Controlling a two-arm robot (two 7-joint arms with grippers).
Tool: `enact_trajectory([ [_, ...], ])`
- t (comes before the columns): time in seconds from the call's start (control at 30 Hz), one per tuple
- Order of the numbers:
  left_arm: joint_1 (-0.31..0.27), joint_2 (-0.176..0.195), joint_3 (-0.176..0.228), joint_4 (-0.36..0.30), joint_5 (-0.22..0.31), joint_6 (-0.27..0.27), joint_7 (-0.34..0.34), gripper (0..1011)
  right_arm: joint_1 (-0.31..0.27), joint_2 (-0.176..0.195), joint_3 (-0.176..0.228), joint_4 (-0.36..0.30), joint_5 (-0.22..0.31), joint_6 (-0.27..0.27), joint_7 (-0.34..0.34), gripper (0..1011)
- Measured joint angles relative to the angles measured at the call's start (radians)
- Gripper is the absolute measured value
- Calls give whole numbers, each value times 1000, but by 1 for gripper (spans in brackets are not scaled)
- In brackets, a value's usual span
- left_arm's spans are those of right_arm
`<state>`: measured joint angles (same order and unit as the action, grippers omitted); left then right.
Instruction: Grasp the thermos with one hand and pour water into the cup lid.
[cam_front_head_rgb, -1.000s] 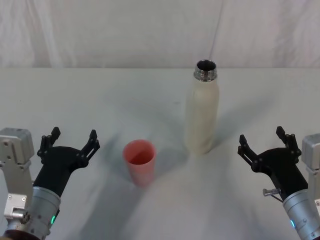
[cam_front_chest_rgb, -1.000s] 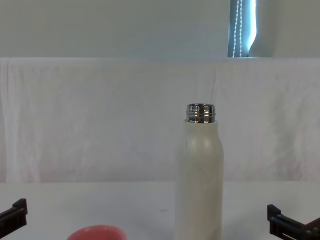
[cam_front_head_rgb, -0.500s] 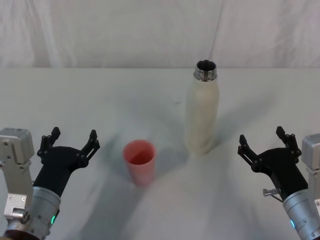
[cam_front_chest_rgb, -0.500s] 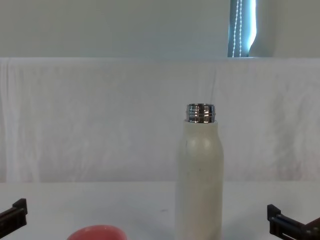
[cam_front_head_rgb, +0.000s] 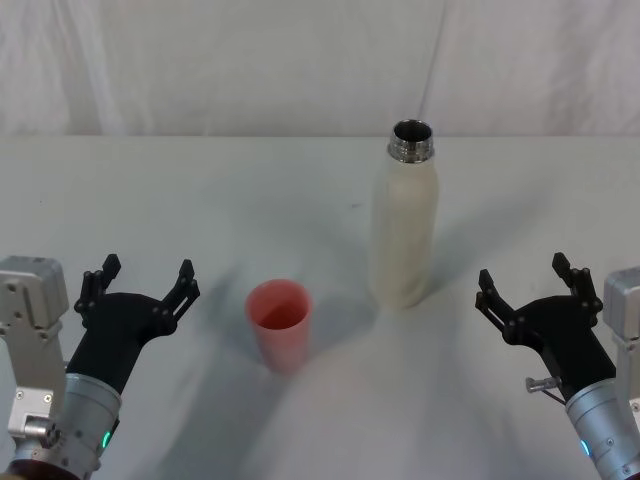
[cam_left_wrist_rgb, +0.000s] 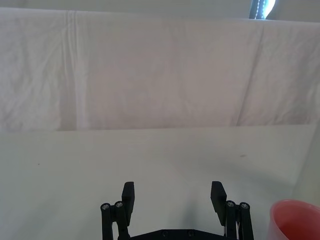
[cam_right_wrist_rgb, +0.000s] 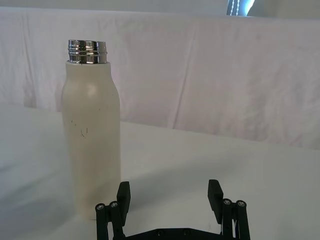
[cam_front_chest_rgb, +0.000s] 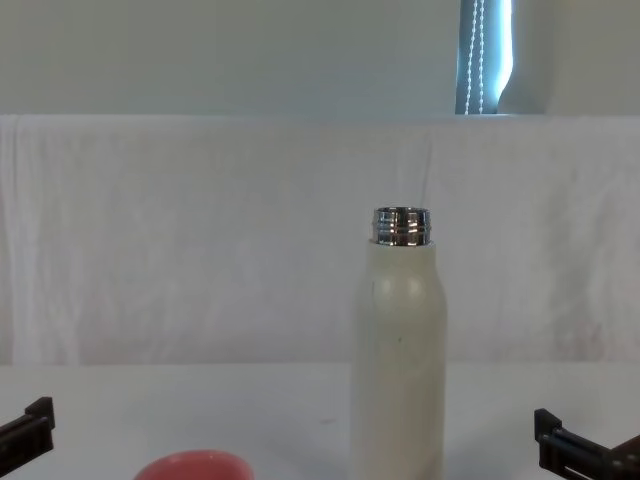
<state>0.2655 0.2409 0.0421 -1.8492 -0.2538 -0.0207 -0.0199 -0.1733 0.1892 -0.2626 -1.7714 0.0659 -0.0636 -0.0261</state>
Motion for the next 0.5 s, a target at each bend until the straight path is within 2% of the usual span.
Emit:
enact_trajectory([
  [0.5, 0, 0, 0, 0, 0, 0, 0, 1001, 0, 0, 0, 0, 0, 0, 0, 1000],
])
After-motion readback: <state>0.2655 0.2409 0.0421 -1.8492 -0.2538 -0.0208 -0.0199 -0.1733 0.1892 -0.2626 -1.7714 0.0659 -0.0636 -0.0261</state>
